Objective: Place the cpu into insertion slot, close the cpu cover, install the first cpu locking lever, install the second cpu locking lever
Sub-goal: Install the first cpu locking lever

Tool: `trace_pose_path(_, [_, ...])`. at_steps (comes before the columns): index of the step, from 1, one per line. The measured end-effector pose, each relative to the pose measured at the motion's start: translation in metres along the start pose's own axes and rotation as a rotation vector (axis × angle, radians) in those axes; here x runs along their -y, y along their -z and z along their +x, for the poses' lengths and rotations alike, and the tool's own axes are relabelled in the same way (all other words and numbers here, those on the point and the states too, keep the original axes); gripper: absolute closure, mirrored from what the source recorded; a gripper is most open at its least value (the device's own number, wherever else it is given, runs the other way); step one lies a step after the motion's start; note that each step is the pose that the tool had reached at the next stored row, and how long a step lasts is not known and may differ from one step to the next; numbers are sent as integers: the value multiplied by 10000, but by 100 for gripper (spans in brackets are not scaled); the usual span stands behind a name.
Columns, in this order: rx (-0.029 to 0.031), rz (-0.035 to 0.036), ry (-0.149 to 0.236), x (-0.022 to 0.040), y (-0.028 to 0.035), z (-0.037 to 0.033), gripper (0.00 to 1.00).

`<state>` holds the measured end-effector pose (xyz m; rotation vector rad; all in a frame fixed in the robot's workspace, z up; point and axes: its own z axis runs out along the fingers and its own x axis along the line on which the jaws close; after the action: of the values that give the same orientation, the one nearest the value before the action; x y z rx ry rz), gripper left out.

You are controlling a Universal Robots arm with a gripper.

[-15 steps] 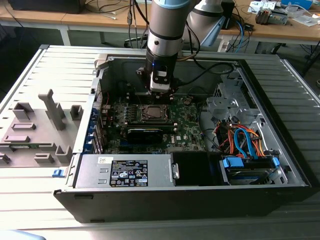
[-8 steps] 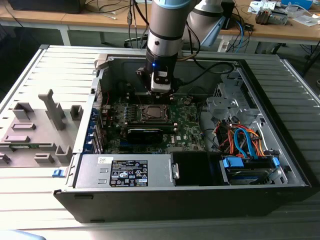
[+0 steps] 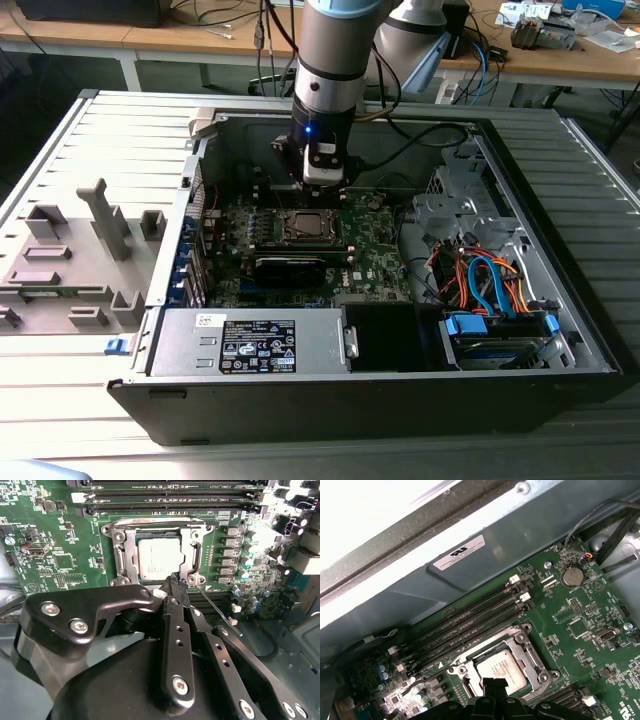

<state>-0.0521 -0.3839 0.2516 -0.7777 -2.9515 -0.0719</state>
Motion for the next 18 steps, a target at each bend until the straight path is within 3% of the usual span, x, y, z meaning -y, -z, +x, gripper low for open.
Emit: trace_pose_path(18, [-48, 15, 709, 3, 1, -2, 89])
